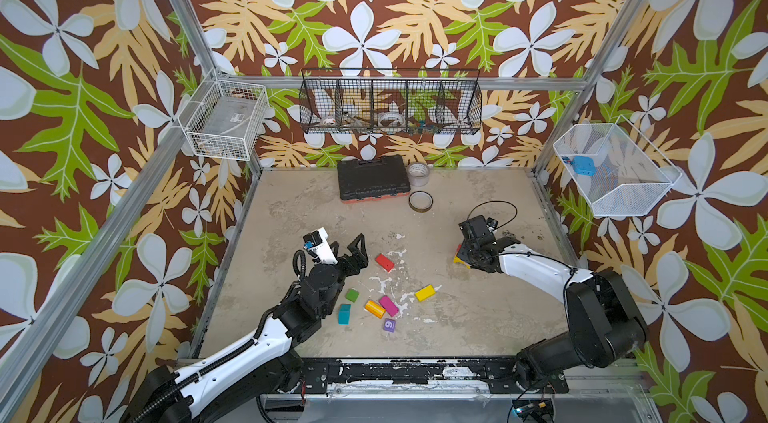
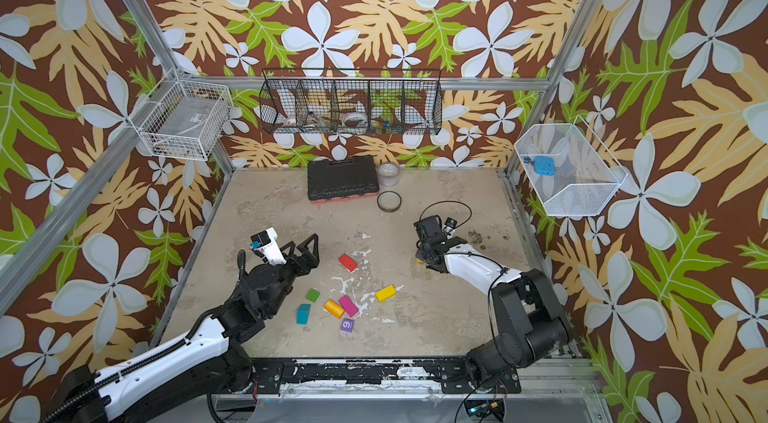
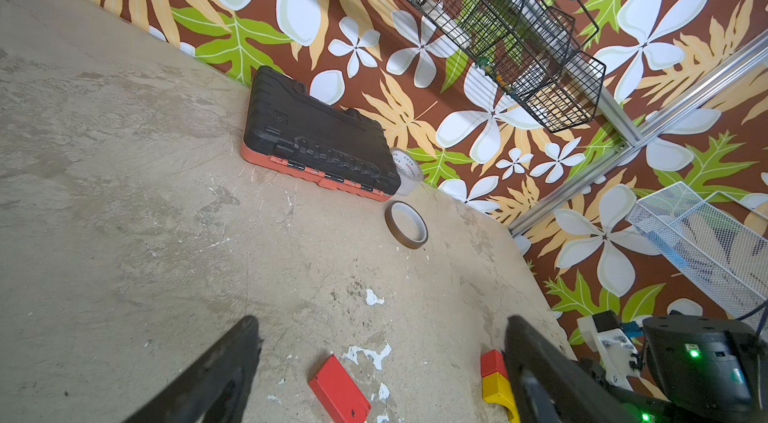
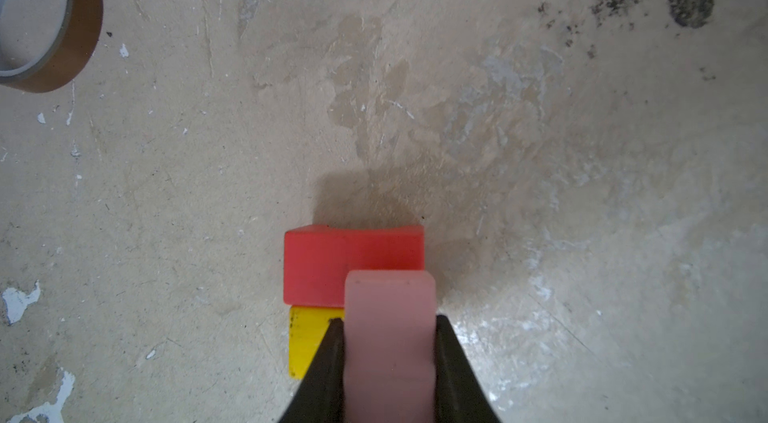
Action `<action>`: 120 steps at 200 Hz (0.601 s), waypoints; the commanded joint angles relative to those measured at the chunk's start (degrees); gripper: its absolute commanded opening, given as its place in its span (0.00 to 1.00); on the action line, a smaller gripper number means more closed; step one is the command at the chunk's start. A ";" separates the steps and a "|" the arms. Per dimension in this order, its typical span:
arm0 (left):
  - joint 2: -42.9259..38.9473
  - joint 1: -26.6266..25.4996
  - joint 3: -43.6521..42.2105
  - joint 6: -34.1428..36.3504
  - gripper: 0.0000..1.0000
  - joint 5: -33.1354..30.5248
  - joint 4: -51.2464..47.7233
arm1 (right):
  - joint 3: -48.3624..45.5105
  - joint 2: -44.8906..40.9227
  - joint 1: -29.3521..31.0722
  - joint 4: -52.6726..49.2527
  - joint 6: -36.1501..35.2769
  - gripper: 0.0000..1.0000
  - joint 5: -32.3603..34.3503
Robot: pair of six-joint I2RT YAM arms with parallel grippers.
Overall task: Build the wood block tower
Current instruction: 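Lower the pink block onto the red arch and yellow blocks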
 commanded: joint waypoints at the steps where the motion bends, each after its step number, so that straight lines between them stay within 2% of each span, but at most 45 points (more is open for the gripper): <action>1: 0.11 0.12 0.51 0.91 0.93 -0.87 0.87 | 0.92 0.79 0.05 0.44 -0.68 0.06 0.94; 120: 0.29 0.12 0.58 0.87 0.93 -0.79 0.85 | 1.68 2.29 0.00 0.08 -0.68 0.29 1.84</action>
